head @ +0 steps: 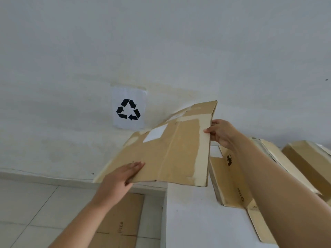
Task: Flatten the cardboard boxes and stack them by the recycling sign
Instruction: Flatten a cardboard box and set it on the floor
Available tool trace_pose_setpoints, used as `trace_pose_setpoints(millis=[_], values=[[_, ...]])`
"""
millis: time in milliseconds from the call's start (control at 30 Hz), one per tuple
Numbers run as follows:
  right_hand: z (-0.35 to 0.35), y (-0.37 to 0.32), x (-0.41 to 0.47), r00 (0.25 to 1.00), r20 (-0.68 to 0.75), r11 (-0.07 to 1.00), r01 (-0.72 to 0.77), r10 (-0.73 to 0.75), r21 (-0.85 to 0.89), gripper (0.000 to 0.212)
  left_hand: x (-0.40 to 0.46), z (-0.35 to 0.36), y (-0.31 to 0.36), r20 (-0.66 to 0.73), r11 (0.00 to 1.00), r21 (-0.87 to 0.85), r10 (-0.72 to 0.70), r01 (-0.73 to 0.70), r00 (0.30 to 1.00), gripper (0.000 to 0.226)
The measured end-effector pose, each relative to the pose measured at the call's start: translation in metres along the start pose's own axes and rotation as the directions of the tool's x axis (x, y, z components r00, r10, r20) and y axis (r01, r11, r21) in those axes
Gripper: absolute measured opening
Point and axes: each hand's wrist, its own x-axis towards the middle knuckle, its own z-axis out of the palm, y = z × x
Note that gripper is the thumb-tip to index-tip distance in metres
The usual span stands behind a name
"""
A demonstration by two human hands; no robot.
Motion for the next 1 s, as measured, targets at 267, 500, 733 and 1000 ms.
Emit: trace_pose_setpoints(millis=[267,500,733,1000], values=[[-0.048,0.045,-0.007,0.978,-0.126,0.966,-0.185,0.163,-0.179,0.023,0.007,0.025,0.029,0.411,0.998,-0.051,0.065,-0.049,0.909,0.069],[-0.107,0.121,0.001,0.903,-0.344,0.845,-0.382,0.257,-0.374,0.036,-0.013,0.11,0.061,0.561,0.991,-0.125,0.114,-0.052,0.82,0.073],[-0.14,0.186,0.012,0.898,-0.42,0.538,-0.422,0.134,-0.73,0.029,-0.028,0.19,0.068,0.57,0.931,-0.093,0.341,-0.354,0.747,0.073],[-0.11,0.23,0.039,0.921,-0.372,0.299,-0.39,0.117,-0.871,0.039,-0.029,0.234,0.06,0.737,0.943,-0.126,0.297,-0.309,0.607,0.063]])
